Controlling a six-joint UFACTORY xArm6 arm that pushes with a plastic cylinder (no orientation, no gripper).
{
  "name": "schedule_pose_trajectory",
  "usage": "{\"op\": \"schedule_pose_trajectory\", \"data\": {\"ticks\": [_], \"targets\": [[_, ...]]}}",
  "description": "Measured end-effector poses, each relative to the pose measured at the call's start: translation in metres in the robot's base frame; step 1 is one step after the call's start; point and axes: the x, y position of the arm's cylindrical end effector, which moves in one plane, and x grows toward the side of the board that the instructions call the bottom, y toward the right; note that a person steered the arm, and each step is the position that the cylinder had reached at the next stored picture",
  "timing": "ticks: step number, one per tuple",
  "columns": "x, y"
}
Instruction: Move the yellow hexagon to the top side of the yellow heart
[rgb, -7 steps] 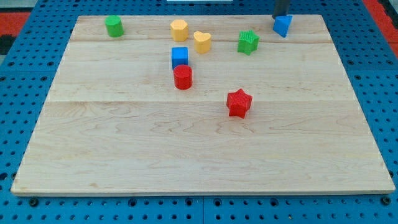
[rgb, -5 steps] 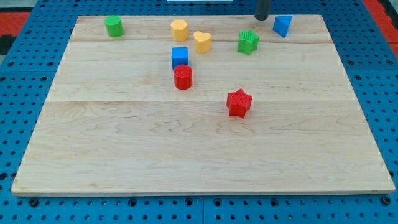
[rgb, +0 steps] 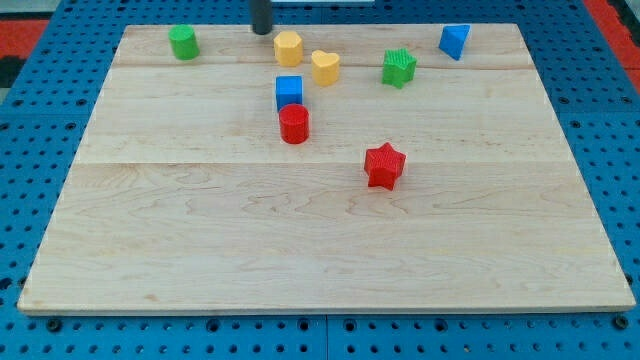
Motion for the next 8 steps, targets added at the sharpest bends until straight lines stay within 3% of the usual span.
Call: {"op": "schedule_pose_trajectory", "data": {"ticks": [1, 3, 4, 8], "targets": [[0.049, 0.0], [0.043, 0.003], [0.042, 0.052], [0.059, 0.096]]}}
